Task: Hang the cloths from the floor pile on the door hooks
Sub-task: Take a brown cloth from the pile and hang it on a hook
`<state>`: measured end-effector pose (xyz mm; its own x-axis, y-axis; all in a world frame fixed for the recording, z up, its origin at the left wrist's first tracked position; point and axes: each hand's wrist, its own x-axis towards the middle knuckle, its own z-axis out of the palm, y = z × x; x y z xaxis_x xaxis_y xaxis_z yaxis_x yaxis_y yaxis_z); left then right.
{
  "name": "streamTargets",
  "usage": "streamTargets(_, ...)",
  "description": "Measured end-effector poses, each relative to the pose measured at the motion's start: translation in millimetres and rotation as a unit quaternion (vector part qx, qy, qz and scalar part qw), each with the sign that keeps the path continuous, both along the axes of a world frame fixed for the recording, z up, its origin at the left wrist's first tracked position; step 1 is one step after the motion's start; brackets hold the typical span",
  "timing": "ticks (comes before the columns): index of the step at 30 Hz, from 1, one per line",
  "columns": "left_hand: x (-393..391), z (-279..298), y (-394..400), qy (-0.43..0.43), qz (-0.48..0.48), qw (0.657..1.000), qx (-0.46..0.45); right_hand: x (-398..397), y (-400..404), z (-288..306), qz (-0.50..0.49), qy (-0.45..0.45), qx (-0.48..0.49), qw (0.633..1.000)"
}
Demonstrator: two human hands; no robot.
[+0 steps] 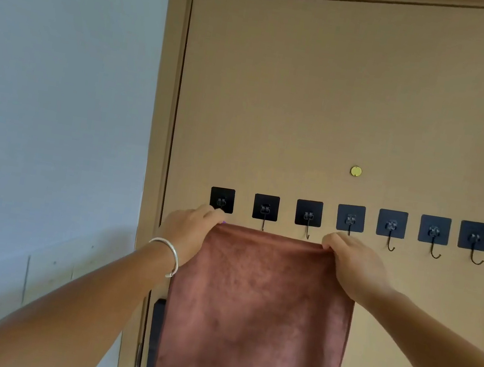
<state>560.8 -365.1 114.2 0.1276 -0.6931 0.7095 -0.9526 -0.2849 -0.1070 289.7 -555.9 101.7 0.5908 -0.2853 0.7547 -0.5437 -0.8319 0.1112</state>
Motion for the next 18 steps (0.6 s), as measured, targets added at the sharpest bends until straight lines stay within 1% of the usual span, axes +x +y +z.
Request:
streamTargets(3, 5, 8, -29, 0.002, 0.02, 1.0, 0.009, 11, -25, 17, 0.026, 0.114, -0.093, 0.989)
streamTargets(5, 13, 11, -49, -0.037, 0.026, 0.999, 0.029, 24, -43, 26, 0.016, 0.16, -0.124, 0.979)
streamTargets(6, 18, 11, -57, -0.051, 0.029, 0.998, 0.03, 32, -54, 29, 0.006, 0.164, -0.13, 0.978)
streamTargets(8, 27, 15, -71, -0.06, 0.041, 0.997, 0.02, 49, -72, 34, -0.012, 0.165, -0.11, 0.98)
streamTargets(10, 35, 15, -86, -0.057, 0.061, 0.996, 0.029, 64, -80, 38, -0.025, 0.159, -0.076, 0.984)
streamTargets(12, 41, 12, -99, -0.008, 0.078, 0.997, 0.019, 81, -86, 41, -0.027, 0.154, -0.049, 0.986)
streamTargets(13, 44, 11, -104, -0.007, 0.086, 0.996, 0.034, 88, -87, 41, -0.032, 0.158, -0.039, 0.986)
streamTargets(16, 49, 7, -117, -0.04, 0.12, 0.987, 0.104, 106, -84, 37, -0.071, 0.169, -0.018, 0.983)
streamTargets(18, 46, 2, -123, -0.019, 0.119, 0.987, 0.11, 118, -82, 29, -0.09, 0.166, -0.012, 0.982)
